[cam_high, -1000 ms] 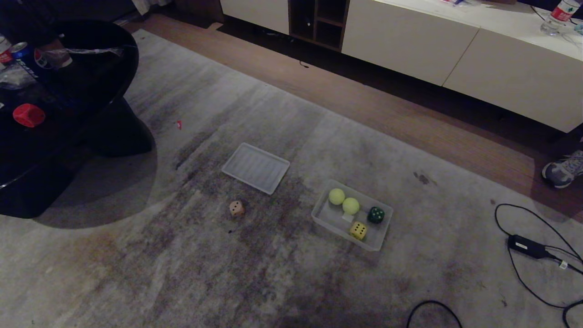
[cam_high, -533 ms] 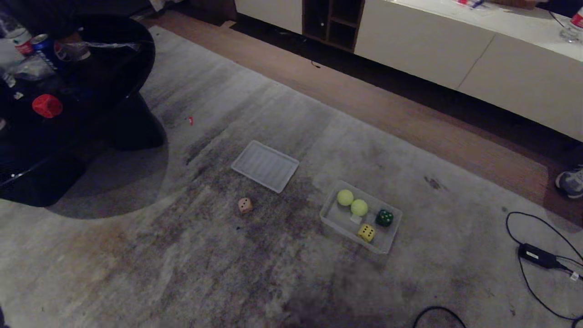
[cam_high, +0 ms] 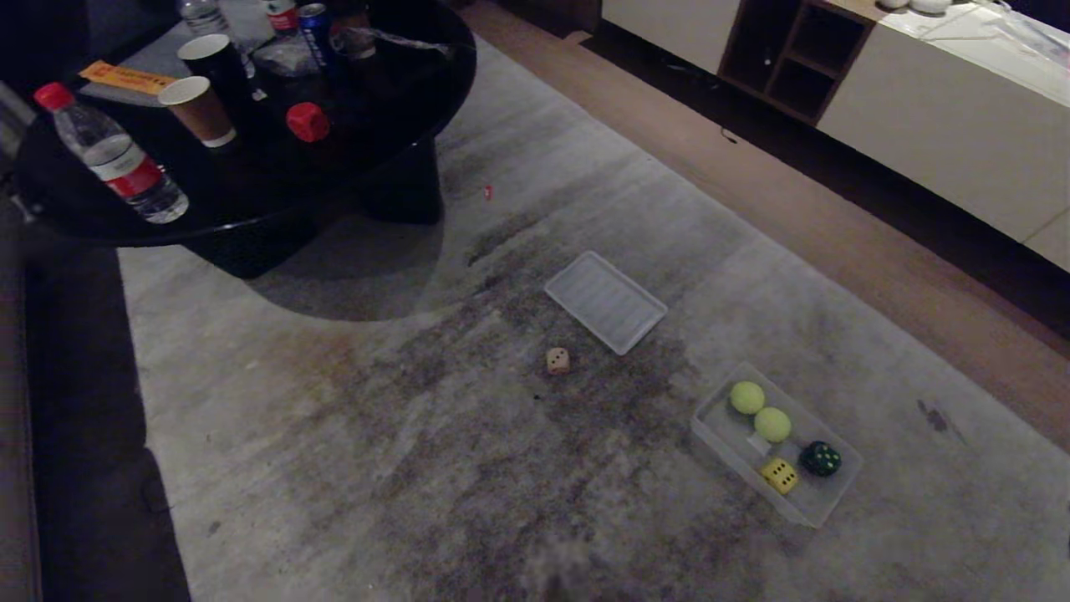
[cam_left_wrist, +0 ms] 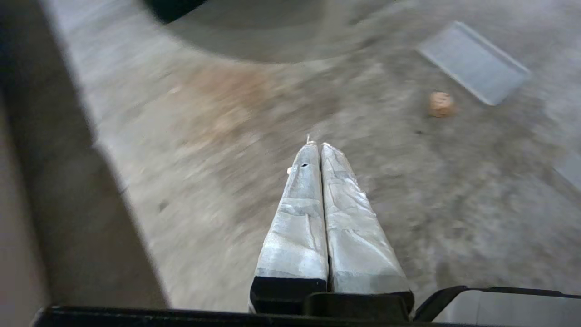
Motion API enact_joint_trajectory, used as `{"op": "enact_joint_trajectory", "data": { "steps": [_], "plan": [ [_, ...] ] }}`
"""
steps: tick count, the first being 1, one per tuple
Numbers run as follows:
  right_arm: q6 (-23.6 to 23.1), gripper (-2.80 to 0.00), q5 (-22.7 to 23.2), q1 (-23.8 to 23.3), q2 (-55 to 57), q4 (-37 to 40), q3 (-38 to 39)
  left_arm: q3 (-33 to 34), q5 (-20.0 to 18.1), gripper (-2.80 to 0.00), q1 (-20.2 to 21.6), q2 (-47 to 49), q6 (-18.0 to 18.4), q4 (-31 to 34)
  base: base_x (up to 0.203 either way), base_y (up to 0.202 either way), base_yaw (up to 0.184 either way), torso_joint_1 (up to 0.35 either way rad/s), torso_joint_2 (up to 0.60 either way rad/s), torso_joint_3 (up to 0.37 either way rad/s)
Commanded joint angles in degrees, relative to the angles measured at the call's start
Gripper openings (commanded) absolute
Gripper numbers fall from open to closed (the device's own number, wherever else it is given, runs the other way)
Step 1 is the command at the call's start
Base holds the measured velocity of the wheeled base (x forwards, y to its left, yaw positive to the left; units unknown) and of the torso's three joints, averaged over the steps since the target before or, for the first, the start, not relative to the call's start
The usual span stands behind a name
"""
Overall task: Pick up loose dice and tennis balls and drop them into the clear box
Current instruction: Pick up toys out of the box
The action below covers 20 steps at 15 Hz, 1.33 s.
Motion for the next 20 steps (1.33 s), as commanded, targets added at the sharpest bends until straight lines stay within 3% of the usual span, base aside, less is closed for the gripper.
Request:
{"op": "enact_joint_trajectory", "data": {
  "steps": [1,7,16,20],
  "plan": [
    [0.01,-2.8,0.01,0.0,0.07,-0.02,0.26,0.09,0.05,-2.8,0.0,-0.02,-0.04,0.0,-0.001,-0.004,0.171,0.003,0.01,0.01],
    [0.01,-2.8,0.01,-0.06,0.07,-0.11,0.26,0.09,0.23,-2.8,0.0,-0.02,-0.3,0.0,0.003,-0.007,0.142,0.002,0.0,0.001],
    [0.01,-2.8,0.01,-0.06,0.07,-0.11,0.26,0.09,0.23,-2.8,0.0,-0.02,-0.3,0.0,0.0,0.0,0.0,0.0,0.0,0.0],
    [0.01,-2.8,0.01,-0.06,0.07,-0.11,0.26,0.09,0.23,-2.8,0.0,-0.02,-0.39,0.0,0.171,0.0,0.0,0.003,0.0,0.002]
  ]
}}
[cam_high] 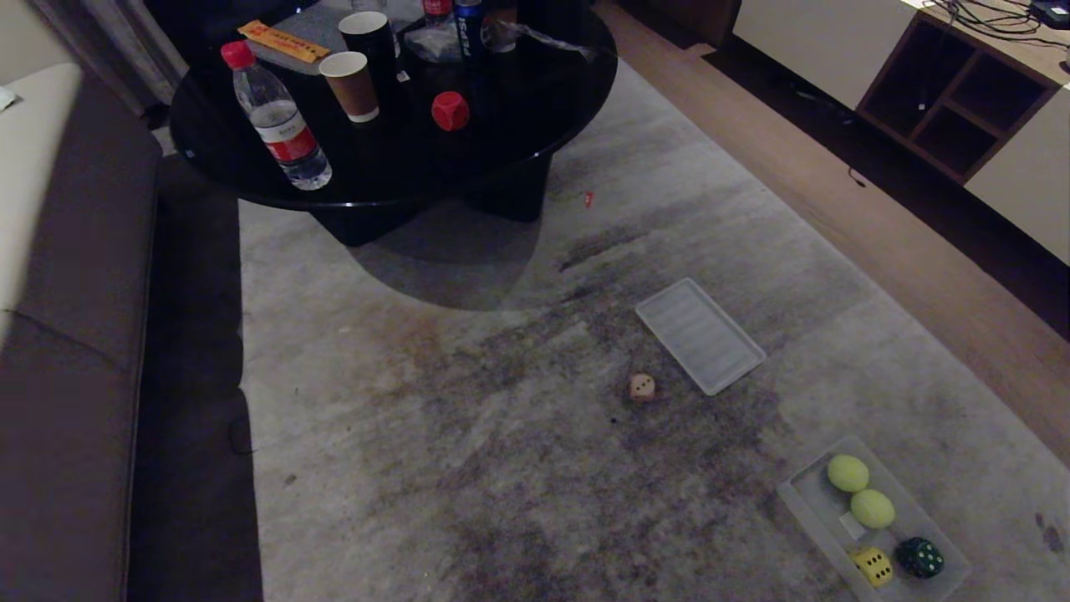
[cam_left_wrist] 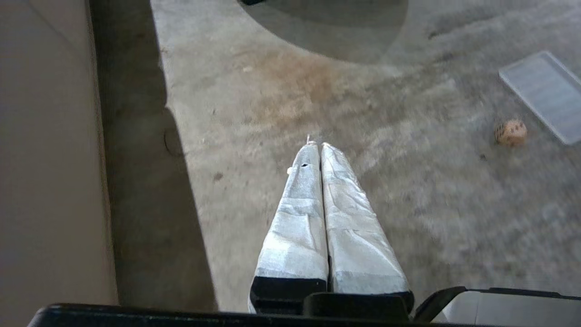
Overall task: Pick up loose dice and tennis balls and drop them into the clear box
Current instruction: Pick up toys out of the box
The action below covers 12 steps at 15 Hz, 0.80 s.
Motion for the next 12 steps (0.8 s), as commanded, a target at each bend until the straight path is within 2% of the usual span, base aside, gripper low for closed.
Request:
{"op": "enact_joint_trajectory", "data": {
  "steps": [1,6,12],
  "plan": [
    [0.01,-2.8,-0.02,-0.09,0.07,0.02,0.26,0.09,0.03,-2.8,-0.01,-0.02,-0.04,0.0,0.176,0.0,0.001,-0.001,0.0,0.001],
    [0.01,-2.8,-0.02,-0.09,0.07,-0.03,0.26,0.09,0.03,-2.8,-0.01,-0.02,-0.04,0.0,0.175,0.0,0.0,0.003,0.0,0.001],
    [0.01,-2.8,-0.02,-0.08,0.07,-0.06,0.26,0.09,0.03,-2.8,-0.01,-0.02,-0.04,0.09,0.015,0.0,0.0,0.001,0.0,0.0]
  ]
}}
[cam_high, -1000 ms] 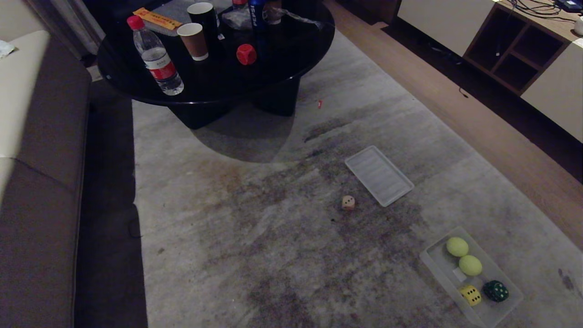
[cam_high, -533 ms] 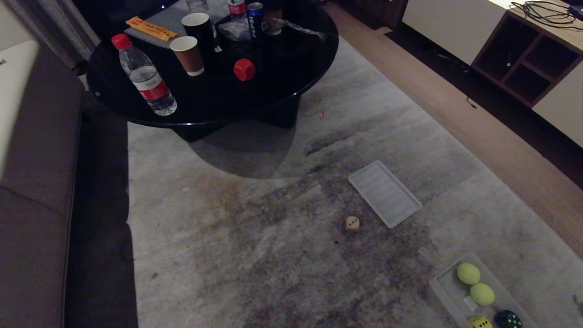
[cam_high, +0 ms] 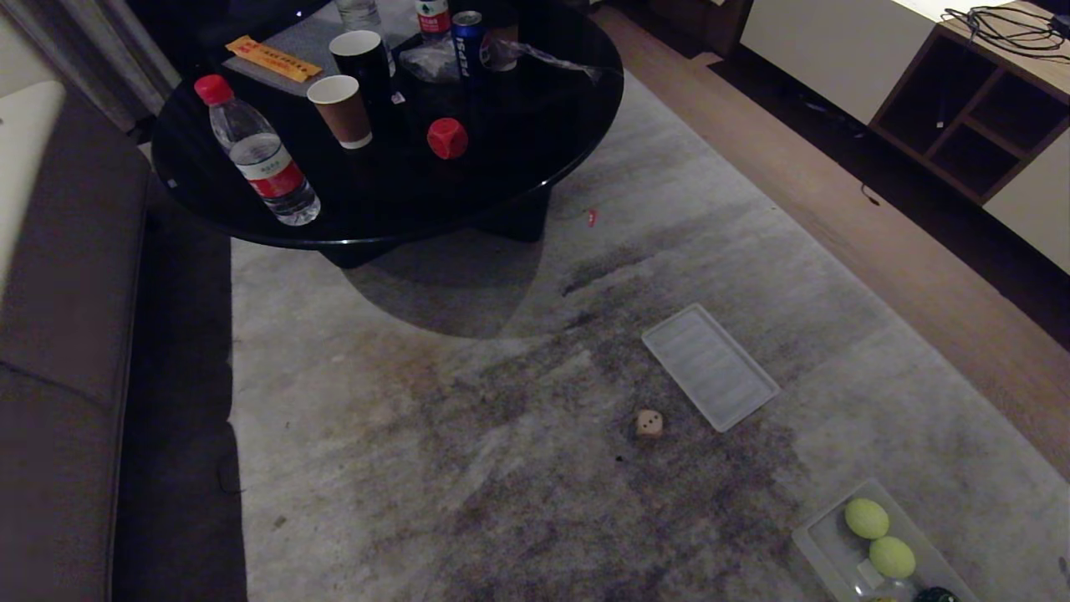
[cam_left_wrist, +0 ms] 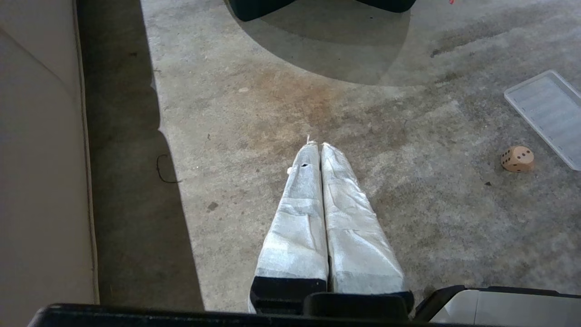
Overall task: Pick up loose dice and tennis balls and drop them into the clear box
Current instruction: Pick up toys out of the box
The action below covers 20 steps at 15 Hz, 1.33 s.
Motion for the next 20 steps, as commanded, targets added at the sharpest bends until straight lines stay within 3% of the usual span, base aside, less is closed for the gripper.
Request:
{"op": "enact_joint_trajectory", "data": {
  "steps": [1,6,20],
  "plan": [
    [0.01,-2.8,0.01,-0.06,0.07,-0.06,0.26,0.09,0.06,-2.8,0.0,-0.02,-0.03,0.03,0.0,0.0,0.0,0.0,0.0,0.0],
    [0.01,-2.8,0.01,-0.05,0.07,-0.04,0.26,0.09,-0.03,-2.8,0.0,-0.02,-0.03,-0.05,0.0,0.0,0.0,0.0,0.0,-0.054],
    [0.01,-2.8,0.01,-0.05,0.07,0.01,0.26,0.09,0.06,-2.8,0.0,-0.02,-0.03,0.03,0.0,0.0,0.0,0.003,0.0,-0.196]
  ]
}}
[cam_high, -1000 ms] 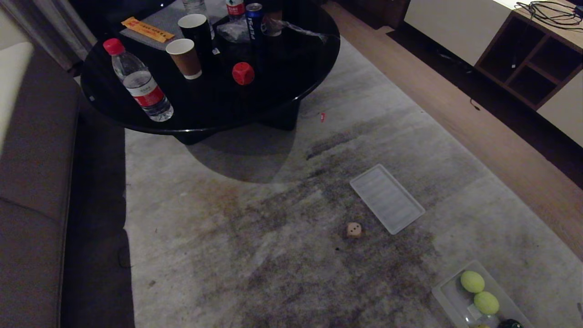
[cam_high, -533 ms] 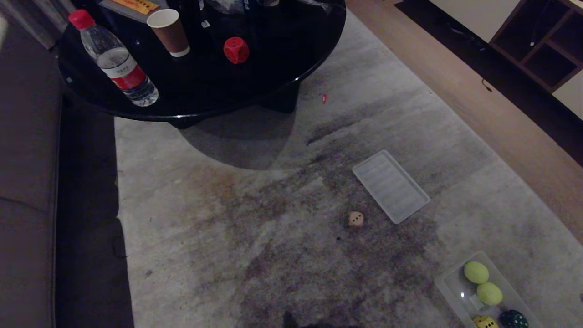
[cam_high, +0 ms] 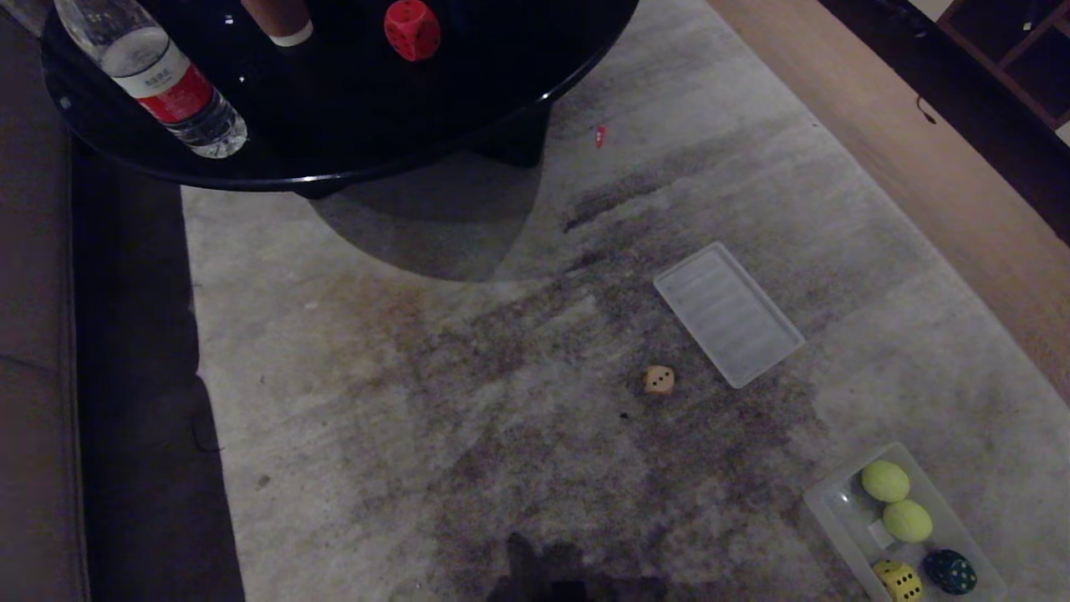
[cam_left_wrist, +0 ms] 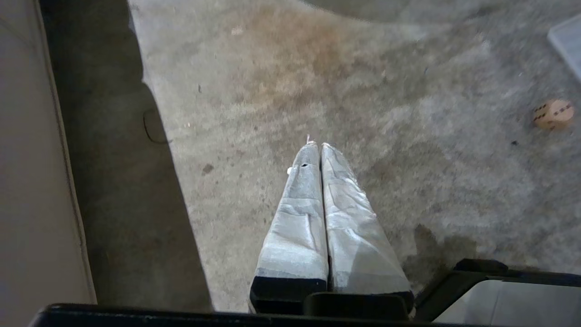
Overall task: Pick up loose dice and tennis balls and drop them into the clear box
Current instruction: Pick up toys out of the box
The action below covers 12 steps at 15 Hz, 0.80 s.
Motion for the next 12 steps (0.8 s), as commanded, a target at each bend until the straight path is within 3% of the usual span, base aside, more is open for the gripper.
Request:
{"op": "enact_joint_trajectory", "data": {
  "steps": [1,12],
  "plan": [
    [0.01,-2.8,-0.02,-0.01,0.07,0.01,0.26,0.09,0.06,-2.8,0.0,-0.02,-0.03,0.02,0.0,0.0,0.0,-0.004,0.0,-0.202],
    [0.01,-2.8,-0.02,0.03,0.07,-0.03,0.26,0.09,0.06,-2.8,0.0,-0.02,-0.03,-0.07,0.0,0.0,0.0,0.004,0.0,-0.198]
  ]
}}
